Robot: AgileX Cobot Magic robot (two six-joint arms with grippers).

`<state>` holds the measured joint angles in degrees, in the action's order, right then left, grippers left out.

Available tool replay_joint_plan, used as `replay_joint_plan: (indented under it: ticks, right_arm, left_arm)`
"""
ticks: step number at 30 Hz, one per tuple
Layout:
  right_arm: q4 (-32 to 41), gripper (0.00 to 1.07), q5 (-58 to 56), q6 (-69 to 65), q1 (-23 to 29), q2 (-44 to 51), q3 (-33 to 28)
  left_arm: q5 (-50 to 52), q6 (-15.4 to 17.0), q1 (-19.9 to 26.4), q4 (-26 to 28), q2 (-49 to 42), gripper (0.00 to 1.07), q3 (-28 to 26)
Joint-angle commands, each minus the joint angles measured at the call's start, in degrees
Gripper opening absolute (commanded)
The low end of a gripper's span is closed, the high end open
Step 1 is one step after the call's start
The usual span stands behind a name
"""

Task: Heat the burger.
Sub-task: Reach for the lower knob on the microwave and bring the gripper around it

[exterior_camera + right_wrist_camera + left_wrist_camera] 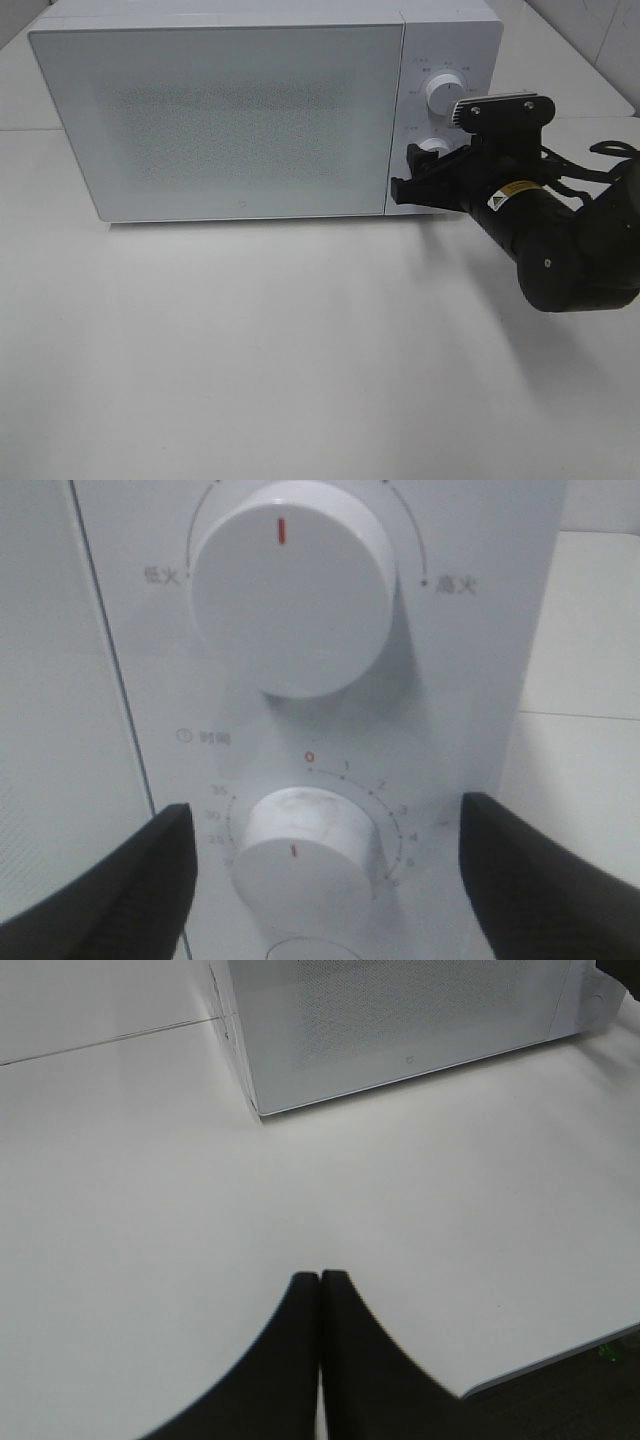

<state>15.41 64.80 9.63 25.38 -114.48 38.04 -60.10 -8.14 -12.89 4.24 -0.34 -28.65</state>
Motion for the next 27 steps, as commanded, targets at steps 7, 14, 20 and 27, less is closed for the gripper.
replay_joint_plan:
  ticks: [7,14,20,27]
  right_arm:
    - [-0.7,0.70,-2.2,0.1,-0.2,0.3,2.9]
    - [-0.7,0.69,-1.6,0.1,-0.2,0.2,3.0]
    - [-0.7,0.60,-2.9,0.3,-0.2,0.2,3.0]
    - [-0.7,0.50,-3.8,0.3,-0.2,0.2,3.0]
  left_arm:
    - [0.9,0.1,0.2,0.6,-1.1,0.00,0.2]
    - [0.9,0.1,0.2,0.6,-1.1,0.00,0.2]
    - [0.9,0.1,0.2,0.6,-1.1,0.00,0.2]
    - [0.9,0.1,0.2,0.6,-1.1,0.00,0.2]
